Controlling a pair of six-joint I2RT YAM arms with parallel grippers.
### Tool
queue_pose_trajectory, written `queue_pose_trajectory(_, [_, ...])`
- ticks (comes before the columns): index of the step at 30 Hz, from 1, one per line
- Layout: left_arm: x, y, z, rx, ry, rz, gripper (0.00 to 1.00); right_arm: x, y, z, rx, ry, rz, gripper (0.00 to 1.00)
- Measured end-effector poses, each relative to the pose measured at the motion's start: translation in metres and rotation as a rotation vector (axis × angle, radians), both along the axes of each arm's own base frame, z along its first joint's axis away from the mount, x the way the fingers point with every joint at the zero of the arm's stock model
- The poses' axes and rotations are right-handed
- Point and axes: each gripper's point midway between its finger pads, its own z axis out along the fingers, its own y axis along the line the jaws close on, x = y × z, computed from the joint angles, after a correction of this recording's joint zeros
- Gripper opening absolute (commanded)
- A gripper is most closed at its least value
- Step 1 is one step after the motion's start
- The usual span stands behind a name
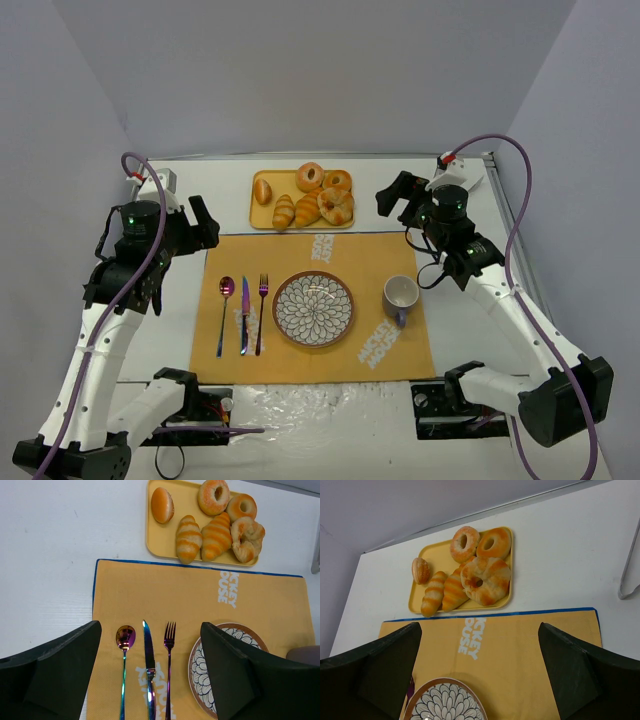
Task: Place the bread
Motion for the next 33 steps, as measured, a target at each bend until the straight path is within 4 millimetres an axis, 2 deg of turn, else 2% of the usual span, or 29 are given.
queue_pose_trajectory(15, [0.0, -0.002, 0.0, -0.004, 0.0, -0.009, 0.77, 0.0, -0.002, -0.002, -0.01, 0.008, -0.008, 1.0])
queue_pose_trajectory(20, [0.0, -0.002, 0.0, -0.004, 0.001, -0.009, 0.77, 0.007, -0.017, -0.001, -0.063, 0.039, -0.091, 1.0])
queue_pose_trajectory(23, [0.0, -0.002, 0.0, -0.004, 0.001, -0.009, 0.77, 0.025, -0.032, 0.005, -0.112, 0.055, -0.177, 1.0])
queue_pose_trajectory(25, [0.0, -0.002, 0.0, -0.004, 0.001, -0.009, 0.77, 0.039, -0.049, 0.001, -0.138, 0.083, -0.239, 1.0])
queue_pose_trajectory(27, [0.0, -0.002, 0.0, -0.004, 0.001, -0.009, 0.77, 0.055, -0.08, -0.013, -0.156, 0.132, -0.32, 1.0])
queue_pose_trajectory(30, [0.0, -0.002, 0.0, -0.005, -0.002, -0.009, 0.77, 0.072, -0.132, -0.053, -0.189, 0.254, -0.444, 1.0])
queue_pose_trajectory(33, [0.001, -0.002, 0.0, -0.008, -0.002, -0.012, 0.77, 0.084, -0.165, -0.097, -0.223, 0.388, -0.511, 1.0])
